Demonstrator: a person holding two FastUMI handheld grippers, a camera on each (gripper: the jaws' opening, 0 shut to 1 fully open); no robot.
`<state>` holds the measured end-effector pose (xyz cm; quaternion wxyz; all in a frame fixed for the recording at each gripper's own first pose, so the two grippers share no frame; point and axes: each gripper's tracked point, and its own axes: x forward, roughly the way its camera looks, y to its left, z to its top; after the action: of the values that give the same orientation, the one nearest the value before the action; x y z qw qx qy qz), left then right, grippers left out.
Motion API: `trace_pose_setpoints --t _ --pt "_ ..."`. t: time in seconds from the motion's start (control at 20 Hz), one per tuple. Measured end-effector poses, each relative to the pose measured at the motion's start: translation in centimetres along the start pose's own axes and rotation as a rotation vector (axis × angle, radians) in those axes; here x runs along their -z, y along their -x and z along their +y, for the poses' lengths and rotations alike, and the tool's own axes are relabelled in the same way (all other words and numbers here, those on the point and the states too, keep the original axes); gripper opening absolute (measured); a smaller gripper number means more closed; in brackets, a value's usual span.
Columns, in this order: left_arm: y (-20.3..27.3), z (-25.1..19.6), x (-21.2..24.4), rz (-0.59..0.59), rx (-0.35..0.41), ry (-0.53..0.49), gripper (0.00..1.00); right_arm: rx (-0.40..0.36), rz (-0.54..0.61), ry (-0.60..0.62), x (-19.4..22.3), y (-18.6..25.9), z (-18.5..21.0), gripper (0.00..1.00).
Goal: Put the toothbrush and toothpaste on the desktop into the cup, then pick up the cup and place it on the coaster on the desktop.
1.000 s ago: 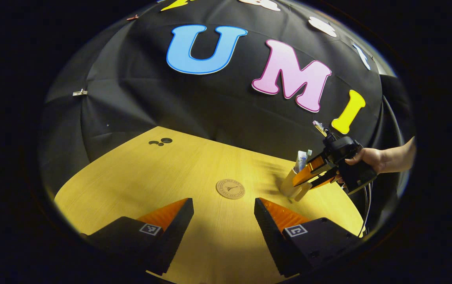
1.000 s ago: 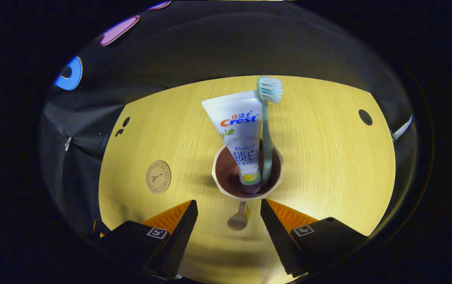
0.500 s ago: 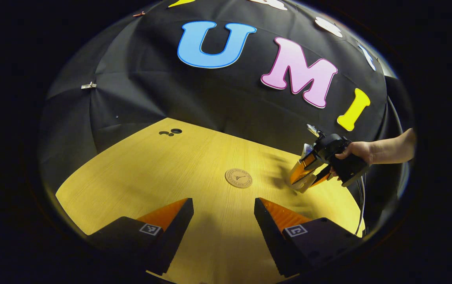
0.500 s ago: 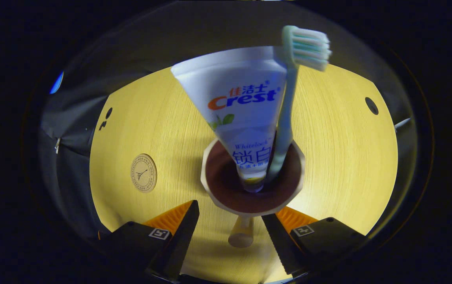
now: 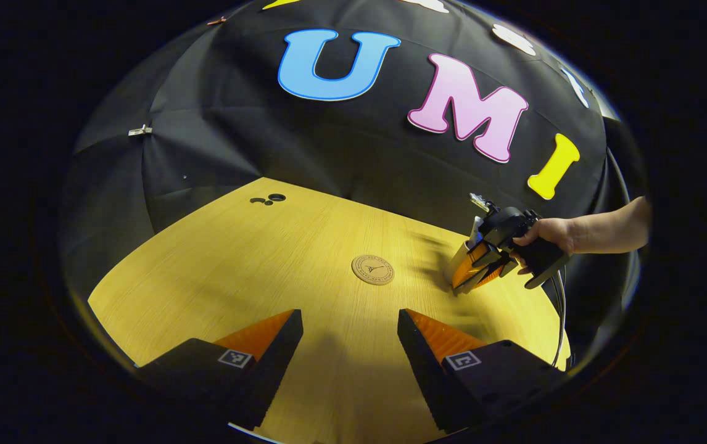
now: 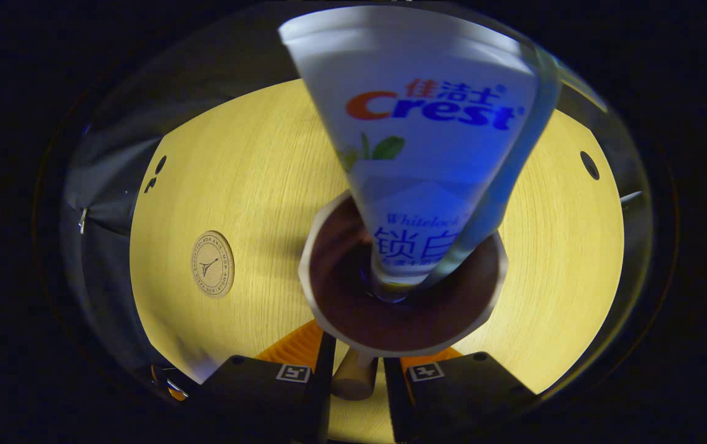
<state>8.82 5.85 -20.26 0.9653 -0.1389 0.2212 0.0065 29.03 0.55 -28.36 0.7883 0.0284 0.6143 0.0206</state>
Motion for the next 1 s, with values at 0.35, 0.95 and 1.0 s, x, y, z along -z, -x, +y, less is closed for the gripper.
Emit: trace_pose_setpoints --t 0.35,0.95,1.0 --pt "0.5 -0.8 0.9 0.022 0.009 0.007 0.98 0.018 0.009 0.046 0.5 0.1 -0.2 0.3" --pt "1.3 -0.5 1.8 0.037 -0.004 0.005 0.98 -0.004 -0.046 0.069 0.9 0.9 0.1 0.29" --pt "1.3 -0.4 2.0 0.04 -0.006 0.004 0.98 0.0 -0.055 0.08 0.9 1.0 0.2 0.29"
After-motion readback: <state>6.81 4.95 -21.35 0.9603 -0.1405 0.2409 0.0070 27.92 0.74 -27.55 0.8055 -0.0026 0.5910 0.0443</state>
